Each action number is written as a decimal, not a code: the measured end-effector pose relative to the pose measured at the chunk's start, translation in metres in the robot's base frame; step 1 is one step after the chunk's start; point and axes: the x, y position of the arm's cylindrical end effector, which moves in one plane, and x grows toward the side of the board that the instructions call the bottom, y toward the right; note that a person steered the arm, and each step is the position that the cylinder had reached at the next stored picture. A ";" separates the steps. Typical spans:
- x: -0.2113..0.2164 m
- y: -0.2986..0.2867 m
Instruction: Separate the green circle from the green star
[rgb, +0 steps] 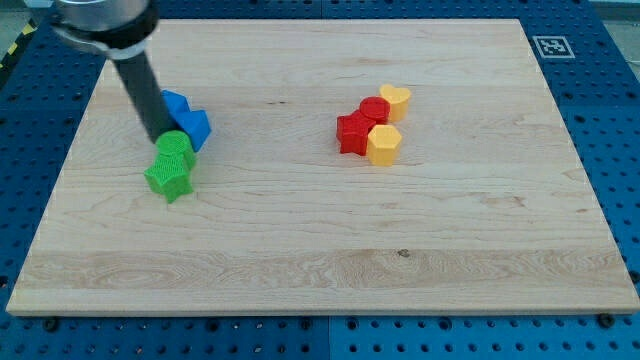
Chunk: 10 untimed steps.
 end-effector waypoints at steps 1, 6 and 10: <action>0.001 0.061; -0.002 0.022; 0.038 0.038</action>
